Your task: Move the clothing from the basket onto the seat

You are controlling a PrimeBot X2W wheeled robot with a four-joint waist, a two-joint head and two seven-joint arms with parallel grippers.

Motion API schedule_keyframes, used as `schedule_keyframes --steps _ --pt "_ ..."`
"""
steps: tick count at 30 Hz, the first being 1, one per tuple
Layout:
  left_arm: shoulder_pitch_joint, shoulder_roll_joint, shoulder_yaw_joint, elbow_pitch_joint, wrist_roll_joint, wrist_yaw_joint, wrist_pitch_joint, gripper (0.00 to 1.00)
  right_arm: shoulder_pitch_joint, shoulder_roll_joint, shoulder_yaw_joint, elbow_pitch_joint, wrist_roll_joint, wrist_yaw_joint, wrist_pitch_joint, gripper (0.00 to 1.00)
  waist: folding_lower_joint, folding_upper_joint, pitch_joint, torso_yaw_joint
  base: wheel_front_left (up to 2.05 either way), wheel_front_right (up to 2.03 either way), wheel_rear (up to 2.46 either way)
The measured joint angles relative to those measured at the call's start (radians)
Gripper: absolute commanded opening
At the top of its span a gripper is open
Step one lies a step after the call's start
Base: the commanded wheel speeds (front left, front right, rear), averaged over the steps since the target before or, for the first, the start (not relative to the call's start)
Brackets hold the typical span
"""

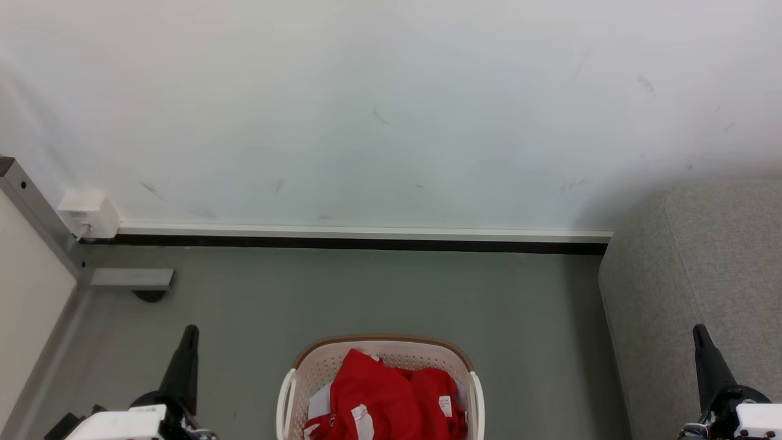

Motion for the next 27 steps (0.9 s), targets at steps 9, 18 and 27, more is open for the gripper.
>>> schedule_keyframes --steps 9,18,27 --pt "0.000 0.000 0.000 0.000 0.000 0.000 0.000 0.00 0.000 0.000 0.000 0.000 0.000 0.000 0.000 0.00 0.0000 0.0000 0.000 0.000 0.00 0.00 0.00" --pt "0.000 0.000 0.000 0.000 0.000 0.000 0.000 0.00 0.000 0.000 0.000 0.000 0.000 0.000 0.000 0.00 0.0000 0.0000 0.000 0.000 0.00 0.00 0.00" --pt "0.026 -0.010 -0.004 0.030 0.001 0.000 -0.001 1.00 0.026 0.012 0.004 0.028 0.000 0.000 -0.001 1.00 -0.0001 0.0000 0.000 0.000 0.00 0.00 0.00"
